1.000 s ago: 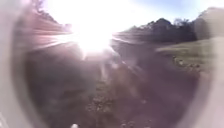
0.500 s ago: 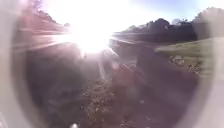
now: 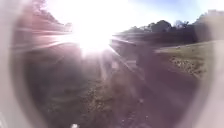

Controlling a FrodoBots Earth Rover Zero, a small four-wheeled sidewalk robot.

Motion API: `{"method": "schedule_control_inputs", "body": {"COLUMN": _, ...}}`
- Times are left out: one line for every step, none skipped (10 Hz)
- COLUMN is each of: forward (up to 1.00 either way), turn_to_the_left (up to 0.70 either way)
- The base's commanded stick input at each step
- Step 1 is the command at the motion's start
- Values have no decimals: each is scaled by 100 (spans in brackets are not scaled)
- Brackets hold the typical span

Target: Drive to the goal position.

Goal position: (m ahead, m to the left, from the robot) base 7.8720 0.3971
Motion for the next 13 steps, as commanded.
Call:
{"method": "schedule_control_inputs", "body": {"forward": 0, "turn_to_the_left": 0}}
{"method": "schedule_control_inputs", "body": {"forward": -50, "turn_to_the_left": 0}}
{"method": "schedule_control_inputs", "body": {"forward": -85, "turn_to_the_left": 0}}
{"method": "schedule_control_inputs", "body": {"forward": -85, "turn_to_the_left": 0}}
{"method": "schedule_control_inputs", "body": {"forward": -85, "turn_to_the_left": 0}}
{"method": "schedule_control_inputs", "body": {"forward": -85, "turn_to_the_left": 0}}
{"method": "schedule_control_inputs", "body": {"forward": -85, "turn_to_the_left": 0}}
{"method": "schedule_control_inputs", "body": {"forward": -85, "turn_to_the_left": 0}}
{"method": "schedule_control_inputs", "body": {"forward": -85, "turn_to_the_left": 0}}
{"method": "schedule_control_inputs", "body": {"forward": -71, "turn_to_the_left": 0}}
{"method": "schedule_control_inputs", "body": {"forward": -45, "turn_to_the_left": 0}}
{"method": "schedule_control_inputs", "body": {"forward": -3, "turn_to_the_left": 0}}
{"method": "schedule_control_inputs", "body": {"forward": 0, "turn_to_the_left": 0}}
